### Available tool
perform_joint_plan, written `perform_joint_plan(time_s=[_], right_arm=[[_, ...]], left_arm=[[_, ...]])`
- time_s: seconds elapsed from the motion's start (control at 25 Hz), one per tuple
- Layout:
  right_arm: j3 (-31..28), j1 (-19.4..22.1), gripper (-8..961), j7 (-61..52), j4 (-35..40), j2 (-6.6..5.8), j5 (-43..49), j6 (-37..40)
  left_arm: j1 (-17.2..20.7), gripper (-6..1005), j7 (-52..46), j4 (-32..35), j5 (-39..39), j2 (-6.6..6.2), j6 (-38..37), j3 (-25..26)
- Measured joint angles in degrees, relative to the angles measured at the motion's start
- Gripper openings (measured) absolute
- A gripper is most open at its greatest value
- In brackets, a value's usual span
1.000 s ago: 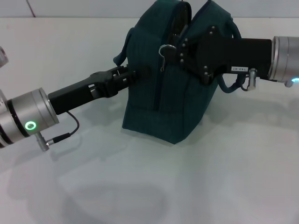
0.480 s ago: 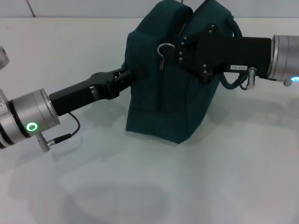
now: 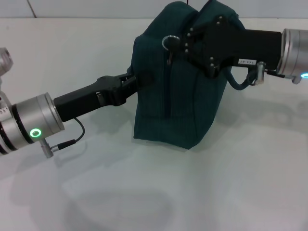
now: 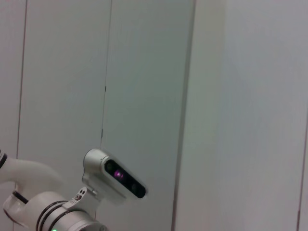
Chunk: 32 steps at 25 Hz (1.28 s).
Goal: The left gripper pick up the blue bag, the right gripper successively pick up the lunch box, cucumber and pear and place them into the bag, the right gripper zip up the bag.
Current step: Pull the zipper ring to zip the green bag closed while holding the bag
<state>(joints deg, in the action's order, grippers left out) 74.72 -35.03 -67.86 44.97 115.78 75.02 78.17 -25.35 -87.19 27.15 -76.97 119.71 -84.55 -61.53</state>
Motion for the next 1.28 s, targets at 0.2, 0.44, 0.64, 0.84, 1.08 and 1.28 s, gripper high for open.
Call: perform_joint_plan(time_s=[0.2, 0.44, 0.64, 0.84, 1.08, 1.28], right_arm=[[-0.71, 0.21, 10, -0.41, 0.01, -0.14, -0.32, -0.26], [-1.78, 0.70, 9, -1.37, -0.78, -0.21, -0.47, -0.49], [-1.82, 0.73, 9, -1.39, -1.41, -0.18, -0.95, -1.61], [-1.86, 0.46, 9, -1.40, -1.44, -0.22, -1.84, -1.80], [-1.77, 0.16, 10, -1.33, -0.88, -0.10, -1.91, -1.28], [-1.76, 0.14, 9, -1.26, -0.79, -0.11, -2.67, -1.36]], left_arm=[[0.28, 61, 0.69, 0.00, -0.01, 0.00, -0.21, 0.00], [0.44, 60, 0.80, -0.66, -0.04, -0.01, -0.58, 0.01], [0.29, 60, 4.49, -2.52, -0.11, -0.01, -3.25, 0.01], [0.36, 60, 5.91, -3.35, -0.47, -0.01, -4.06, -0.53], [-0.12, 59, 6.67, -4.43, -0.61, 0.00, -3.29, -0.61], [-0.10, 58, 6.93, -4.73, -0.61, -0.01, -2.77, -0.61]])
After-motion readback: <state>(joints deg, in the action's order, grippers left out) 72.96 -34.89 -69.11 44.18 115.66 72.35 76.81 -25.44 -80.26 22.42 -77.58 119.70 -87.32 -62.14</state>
